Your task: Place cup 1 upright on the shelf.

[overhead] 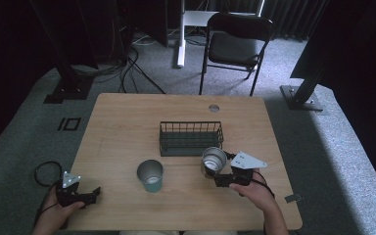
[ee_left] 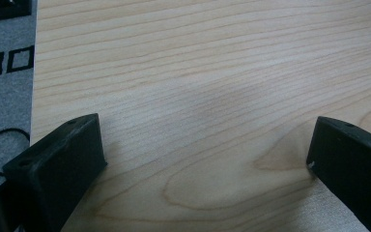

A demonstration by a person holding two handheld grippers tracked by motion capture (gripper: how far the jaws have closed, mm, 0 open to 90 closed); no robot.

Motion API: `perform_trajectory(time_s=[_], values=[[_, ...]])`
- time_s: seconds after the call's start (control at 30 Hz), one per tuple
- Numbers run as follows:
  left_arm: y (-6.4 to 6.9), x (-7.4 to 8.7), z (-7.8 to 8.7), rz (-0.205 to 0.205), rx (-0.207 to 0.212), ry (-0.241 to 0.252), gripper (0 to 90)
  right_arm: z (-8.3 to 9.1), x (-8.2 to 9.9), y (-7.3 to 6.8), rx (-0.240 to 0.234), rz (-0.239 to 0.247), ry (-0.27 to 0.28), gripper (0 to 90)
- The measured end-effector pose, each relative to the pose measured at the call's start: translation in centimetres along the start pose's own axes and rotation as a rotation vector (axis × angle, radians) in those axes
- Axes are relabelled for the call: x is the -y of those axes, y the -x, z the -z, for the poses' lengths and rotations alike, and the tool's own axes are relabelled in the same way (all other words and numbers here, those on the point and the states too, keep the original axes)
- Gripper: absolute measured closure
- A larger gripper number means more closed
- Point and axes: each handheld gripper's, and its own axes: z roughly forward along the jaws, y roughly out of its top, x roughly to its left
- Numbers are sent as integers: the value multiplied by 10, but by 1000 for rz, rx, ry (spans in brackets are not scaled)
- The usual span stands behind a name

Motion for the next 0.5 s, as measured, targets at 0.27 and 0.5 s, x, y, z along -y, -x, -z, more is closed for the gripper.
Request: perform_trajectory(time_s=[0.27,0.5], values=[[0,0,0,1,0,0,3,-7,-17,1,19,-21,27,181],[0,0,0,0,0,0,3,-13,-32,1,33,-16,54,182]])
